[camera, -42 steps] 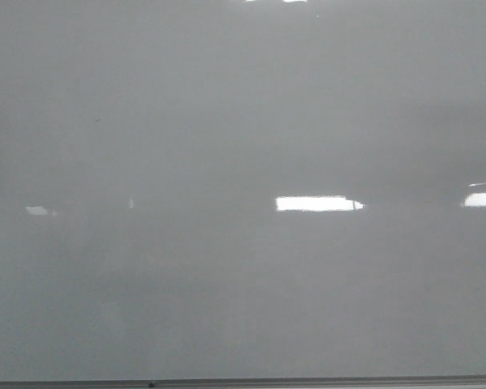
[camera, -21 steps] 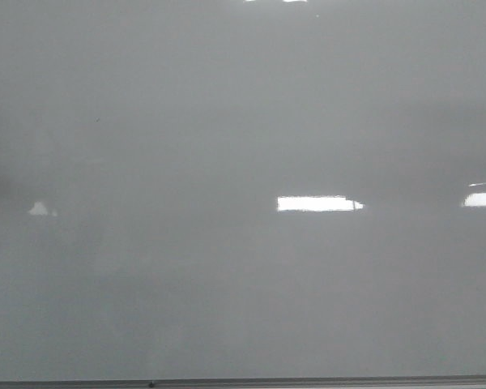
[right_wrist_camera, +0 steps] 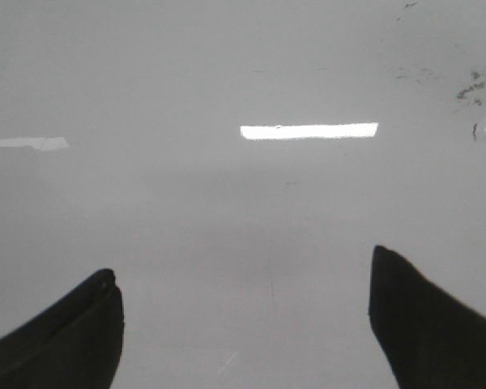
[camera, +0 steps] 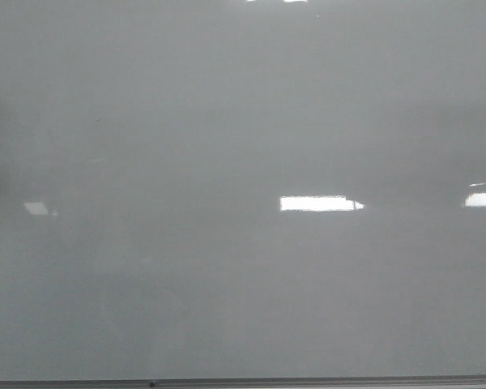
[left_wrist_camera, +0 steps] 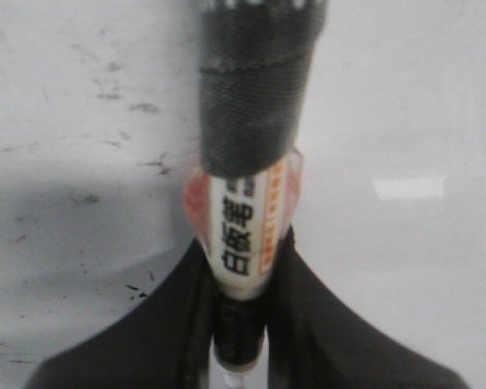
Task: Write number 7 on whiteboard
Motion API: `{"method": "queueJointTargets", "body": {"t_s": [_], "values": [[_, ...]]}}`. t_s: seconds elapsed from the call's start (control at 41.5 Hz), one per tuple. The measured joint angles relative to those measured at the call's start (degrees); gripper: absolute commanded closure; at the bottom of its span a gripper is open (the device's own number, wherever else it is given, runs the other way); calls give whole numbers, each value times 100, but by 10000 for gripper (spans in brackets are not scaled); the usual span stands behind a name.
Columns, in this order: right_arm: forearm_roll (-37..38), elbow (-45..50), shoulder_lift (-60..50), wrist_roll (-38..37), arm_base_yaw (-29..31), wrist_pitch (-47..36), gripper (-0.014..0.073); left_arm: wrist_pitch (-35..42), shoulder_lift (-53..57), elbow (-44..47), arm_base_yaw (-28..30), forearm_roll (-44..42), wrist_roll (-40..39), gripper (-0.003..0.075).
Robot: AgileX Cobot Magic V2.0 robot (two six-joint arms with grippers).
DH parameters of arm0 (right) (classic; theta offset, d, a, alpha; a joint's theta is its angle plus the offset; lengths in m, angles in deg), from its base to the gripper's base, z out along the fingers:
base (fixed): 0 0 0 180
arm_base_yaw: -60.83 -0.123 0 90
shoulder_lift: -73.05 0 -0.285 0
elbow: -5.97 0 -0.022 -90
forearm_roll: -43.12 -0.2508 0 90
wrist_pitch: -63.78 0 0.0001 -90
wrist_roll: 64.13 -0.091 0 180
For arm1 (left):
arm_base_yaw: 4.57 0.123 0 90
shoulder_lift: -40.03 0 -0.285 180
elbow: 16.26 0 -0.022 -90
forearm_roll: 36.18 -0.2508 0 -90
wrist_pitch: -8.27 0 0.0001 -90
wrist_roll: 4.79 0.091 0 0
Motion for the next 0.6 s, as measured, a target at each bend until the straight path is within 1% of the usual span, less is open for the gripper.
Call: {"method": "queueJointTargets", "body": {"t_s": [0.072,0.145,0.241,0.289,0.337,0.41,0.458,0.506,0.602], "values": [[0,0,0,0,0,0,-41,0,0,-9,0,0,0,714],[0,0,0,0,0,0,-41,-374,35,-84,0,0,0,714],[0,0,0,0,0,0,-41,-1308,197,-284,0,0,0,714],[0,0,0,0,0,0,-41,-2034,308,-445,0,0,0,714],[0,-3,13,0,0,39,-41,-2917,411,-718,-30,11,0,714],[0,-13,100,0,0,105,-41,-3890,500,-1073,-153,11,175,714],[0,-13,200,0,0,152,-41,-4296,554,-1250,-306,11,386,714],[0,-34,297,0,0,233,-41,-4545,629,-1386,-458,11,561,715],[5,-216,620,26,-91,462,-41,-4703,878,-1522,-960,25,1155,715]]}}
